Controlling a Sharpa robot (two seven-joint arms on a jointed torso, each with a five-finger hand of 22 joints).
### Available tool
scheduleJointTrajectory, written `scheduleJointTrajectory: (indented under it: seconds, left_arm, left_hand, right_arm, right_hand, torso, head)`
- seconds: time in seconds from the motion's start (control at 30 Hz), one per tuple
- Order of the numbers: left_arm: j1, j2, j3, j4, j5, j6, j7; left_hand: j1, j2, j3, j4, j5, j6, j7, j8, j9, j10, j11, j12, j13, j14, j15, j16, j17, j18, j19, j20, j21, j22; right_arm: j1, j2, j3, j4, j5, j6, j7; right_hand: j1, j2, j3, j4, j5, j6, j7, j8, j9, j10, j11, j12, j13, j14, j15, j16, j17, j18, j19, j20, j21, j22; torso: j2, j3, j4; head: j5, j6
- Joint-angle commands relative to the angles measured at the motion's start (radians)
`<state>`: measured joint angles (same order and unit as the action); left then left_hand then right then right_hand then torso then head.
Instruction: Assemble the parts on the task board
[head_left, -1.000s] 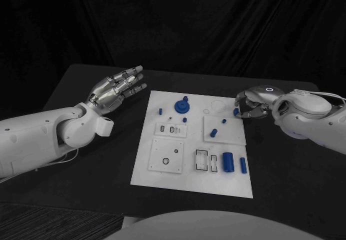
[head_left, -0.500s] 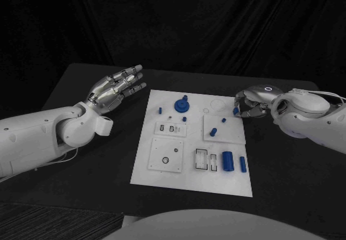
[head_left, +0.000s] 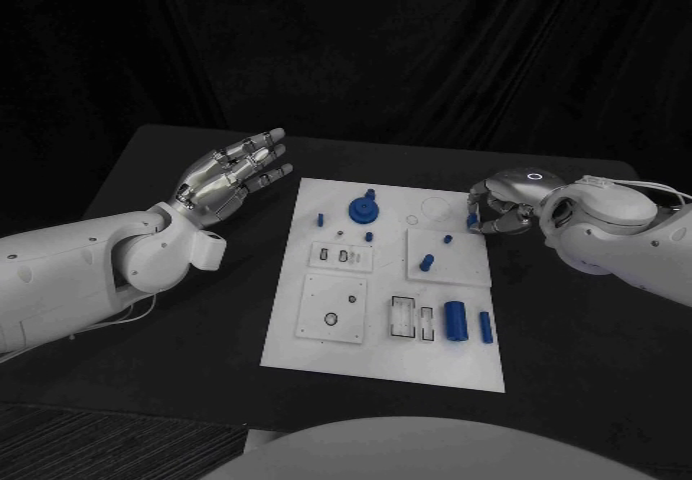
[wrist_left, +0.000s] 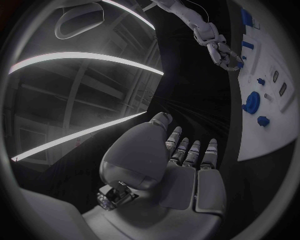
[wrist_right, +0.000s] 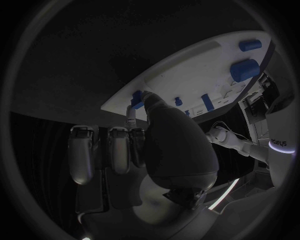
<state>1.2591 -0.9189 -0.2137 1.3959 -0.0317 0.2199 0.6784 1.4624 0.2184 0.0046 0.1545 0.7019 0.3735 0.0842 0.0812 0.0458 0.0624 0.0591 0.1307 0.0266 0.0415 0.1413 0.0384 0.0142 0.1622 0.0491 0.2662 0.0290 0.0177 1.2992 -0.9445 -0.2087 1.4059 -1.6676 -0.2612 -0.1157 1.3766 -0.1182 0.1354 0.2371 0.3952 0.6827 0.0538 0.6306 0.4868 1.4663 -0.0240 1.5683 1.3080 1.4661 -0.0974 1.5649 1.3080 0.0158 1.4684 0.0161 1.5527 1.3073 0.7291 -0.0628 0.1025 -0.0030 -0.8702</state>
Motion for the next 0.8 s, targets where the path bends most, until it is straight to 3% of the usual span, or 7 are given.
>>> scheduleJointTrajectory:
  seconds: [0.03, 0.3, 0.53, 0.67, 0.8]
  left_arm:
    - [-0.001, 0.002, 0.001, 0.002, 0.001, 0.014, 0.017]
    - [-0.001, 0.0, 0.001, 0.002, 0.001, 0.015, 0.017]
    - [-0.001, -0.003, 0.001, 0.003, 0.001, 0.015, 0.017]
    - [-0.001, -0.006, 0.001, 0.005, 0.001, 0.015, 0.016]
    - [-0.001, -0.007, 0.001, 0.006, 0.001, 0.014, 0.014]
  left_hand:
    - [-0.011, -0.002, 0.005, 0.001, 0.005, -0.005, -0.003, 0.003, 0.0, -0.003, 0.002, -0.001, 0.0, -0.003, 0.003, 0.004, 0.001, 0.019, 0.004, 0.002, 0.003, 0.001]
    - [-0.011, -0.002, 0.005, 0.001, 0.005, -0.005, -0.003, 0.003, 0.0, -0.003, 0.002, -0.001, 0.0, -0.003, 0.003, 0.004, 0.001, 0.019, 0.004, 0.002, 0.003, 0.001]
    - [-0.013, -0.003, 0.009, 0.001, 0.004, -0.005, -0.004, 0.003, 0.0, -0.005, 0.001, -0.002, 0.0, -0.002, 0.003, 0.004, 0.001, 0.019, 0.004, 0.002, 0.003, 0.001]
    - [-0.013, -0.003, 0.009, 0.001, 0.004, -0.005, -0.004, 0.003, 0.0, -0.005, 0.001, -0.002, 0.0, -0.002, 0.003, 0.004, 0.001, 0.019, 0.004, 0.002, 0.003, 0.001]
    - [-0.013, -0.003, 0.009, 0.001, 0.004, -0.005, -0.004, 0.003, 0.0, -0.005, 0.001, -0.002, 0.0, -0.002, 0.003, 0.004, 0.001, 0.019, 0.004, 0.002, 0.003, 0.001]
  right_arm:
    - [-0.003, 0.002, 0.0, -0.002, -0.002, 0.004, -0.012]
    - [-0.003, 0.005, 0.0, -0.003, -0.002, -0.01, -0.011]
    - [-0.003, -0.001, 0.0, 0.008, -0.002, -0.051, -0.009]
    - [0.0, -0.012, 0.001, 0.036, -0.002, -0.1, -0.004]
    - [0.02, -0.024, 0.001, 0.083, -0.002, -0.13, -0.011]
  right_hand:
    - [0.004, 0.008, 0.002, -0.008, 0.008, 0.01, -0.002, 0.005, 0.001, 0.104, -0.007, 0.003, 0.263, 0.101, -0.006, -0.003, 0.247, -0.009, 0.089, -0.003, -0.005, 0.255]
    - [0.013, 0.018, 0.016, -0.022, 0.034, 0.046, -0.006, 0.01, 0.001, 0.104, -0.008, 0.003, 0.263, 0.101, -0.01, -0.003, 0.247, -0.009, 0.09, -0.008, -0.004, 0.255]
    - [0.012, 0.022, 0.022, -0.028, 0.022, 0.075, -0.007, 0.007, -0.003, 0.104, 0.001, 0.003, 0.263, 0.1, -0.005, -0.005, 0.244, -0.009, 0.09, -0.006, -0.004, 0.255]
    - [0.008, 0.02, 0.022, -0.028, 0.017, 0.082, -0.004, 0.002, -0.006, 0.104, 0.004, 0.003, 0.263, 0.1, -0.002, -0.006, 0.243, -0.009, 0.089, -0.004, -0.005, 0.255]
    - [0.007, 0.02, 0.023, -0.028, 0.016, 0.089, -0.001, -0.003, -0.009, 0.104, 0.007, 0.003, 0.263, 0.1, 0.0, -0.007, 0.241, -0.009, 0.089, -0.002, -0.005, 0.254]
  torso:
    - [0.0, 0.0003, 0.001]
    - [-0.001, 0.0001, 0.0017]
    - [-0.001, 0.0009, 0.0013]
    - [-0.001, 0.0004, 0.001]
    - [-0.001, 0.0001, -0.0005]
  head:
    - [-0.001, -0.002]
    - [0.0, -0.003]
    - [-0.002, -0.001]
    - [-0.001, -0.001]
    - [0.001, 0.0]
